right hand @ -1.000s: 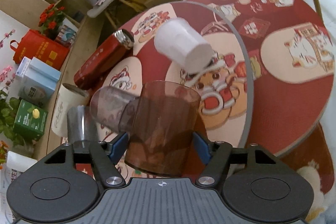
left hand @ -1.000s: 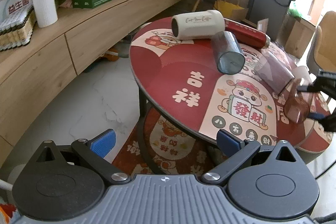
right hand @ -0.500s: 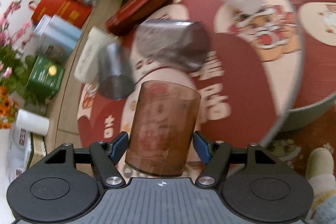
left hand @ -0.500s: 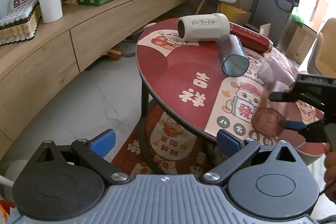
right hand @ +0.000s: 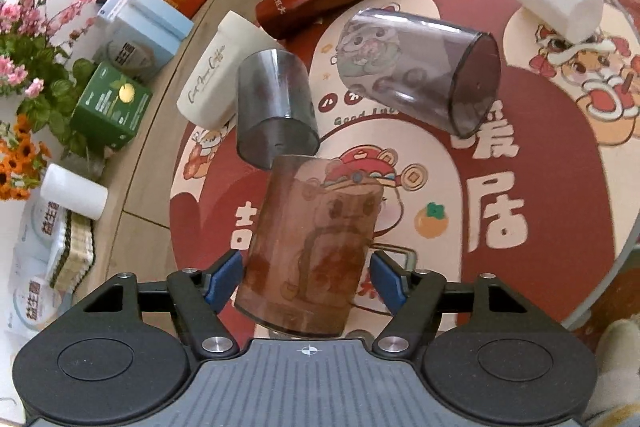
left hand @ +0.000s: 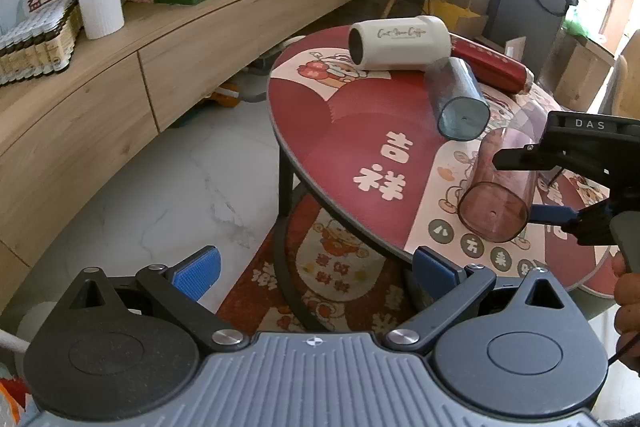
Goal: Flip cup upright
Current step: 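Lift the brown cup with the right gripper and rotate it toward the left gripper, then grasp the brown cup with the left gripper while the right gripper releases it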
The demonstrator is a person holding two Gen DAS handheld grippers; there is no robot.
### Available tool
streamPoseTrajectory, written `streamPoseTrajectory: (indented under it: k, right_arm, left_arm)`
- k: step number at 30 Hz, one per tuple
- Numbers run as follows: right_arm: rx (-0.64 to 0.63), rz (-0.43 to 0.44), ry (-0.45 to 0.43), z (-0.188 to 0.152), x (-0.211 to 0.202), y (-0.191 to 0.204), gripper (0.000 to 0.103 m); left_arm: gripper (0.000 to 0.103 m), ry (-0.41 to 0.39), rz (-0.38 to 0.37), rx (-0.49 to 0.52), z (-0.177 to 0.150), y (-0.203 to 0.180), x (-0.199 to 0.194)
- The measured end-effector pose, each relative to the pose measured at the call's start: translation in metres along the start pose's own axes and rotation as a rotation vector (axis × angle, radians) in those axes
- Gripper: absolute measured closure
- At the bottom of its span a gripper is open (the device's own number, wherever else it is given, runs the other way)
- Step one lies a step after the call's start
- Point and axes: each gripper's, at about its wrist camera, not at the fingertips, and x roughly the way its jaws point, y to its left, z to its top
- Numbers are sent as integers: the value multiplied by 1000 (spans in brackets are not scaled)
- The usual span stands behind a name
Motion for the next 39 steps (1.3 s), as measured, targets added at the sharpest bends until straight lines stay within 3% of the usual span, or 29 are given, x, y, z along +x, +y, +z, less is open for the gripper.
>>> streamPoseTrajectory:
  k: [8,13,17,24,30,39]
  right_arm:
    - [-105,-34,-32,-7,-30,-7,32]
    - [-200,-124,-103,-19,-57,-16,33]
    - [-272,-219,-169,-27,-78,-26,32]
    - [-330,-299,-205,-32,-96,-47,30]
    - [-319,-325,-214,-31,-101,-63,30]
    - [-319,-330,-215,-30,-99,-70,26]
  left_arm:
    - [0,-6,-31,30,4,-14,-4]
    - [0,-7,-68,76,14,-28,-1]
    - [0,2,-155,139,33,-46,10]
    - [2,21,-218,267,62,-100,37]
    - [9,23,-212,375,73,-139,61]
    - [23,114,-200,483,73,-162,97]
